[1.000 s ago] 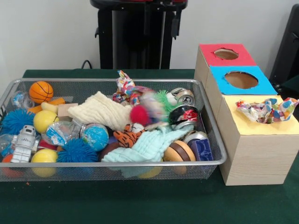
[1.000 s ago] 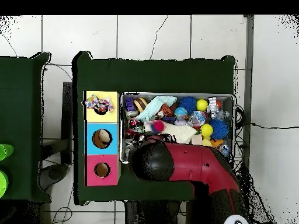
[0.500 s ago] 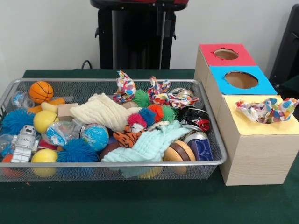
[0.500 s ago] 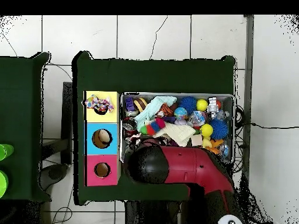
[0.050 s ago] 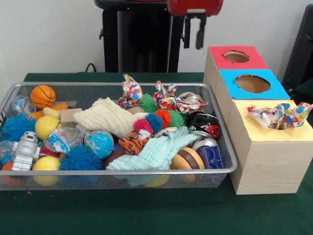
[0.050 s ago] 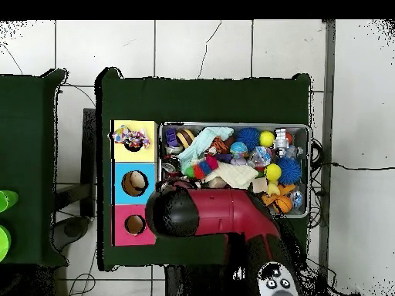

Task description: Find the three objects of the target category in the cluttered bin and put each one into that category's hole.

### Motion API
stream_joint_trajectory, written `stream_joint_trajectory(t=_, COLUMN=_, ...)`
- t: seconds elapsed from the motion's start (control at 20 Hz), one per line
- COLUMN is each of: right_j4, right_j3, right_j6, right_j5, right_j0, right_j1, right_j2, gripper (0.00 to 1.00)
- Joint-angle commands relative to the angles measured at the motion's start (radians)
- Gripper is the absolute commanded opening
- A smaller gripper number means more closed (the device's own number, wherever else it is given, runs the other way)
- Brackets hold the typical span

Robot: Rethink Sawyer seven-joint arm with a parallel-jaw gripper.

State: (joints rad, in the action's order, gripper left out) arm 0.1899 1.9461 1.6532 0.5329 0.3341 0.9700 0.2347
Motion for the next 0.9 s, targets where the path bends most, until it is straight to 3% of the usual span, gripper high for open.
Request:
stream_joint_trajectory(t=0.05, right_j4=0.027, right_j3=-0.017, right_j6=0.106, right_j5=-0.09, right_j0=-0.03, right_j1=-0.125, right_j2=0.037, gripper=1.0)
stream_joint_trajectory(t=0.3, right_j4=0.105, right_j3=-0.032, right_j6=0.141, right_j5=-0.161, right_j0=-0.105, right_j1=-0.214, right_j2=-0.073, gripper=1.0)
stream_joint_trajectory(t=0.9, right_j4=0.227, right_j3=0.058, right_j6=0.165, right_j5=-0.36, right_j0=-0.196, right_j1=-0.365, right_j2=-0.258, gripper=1.0)
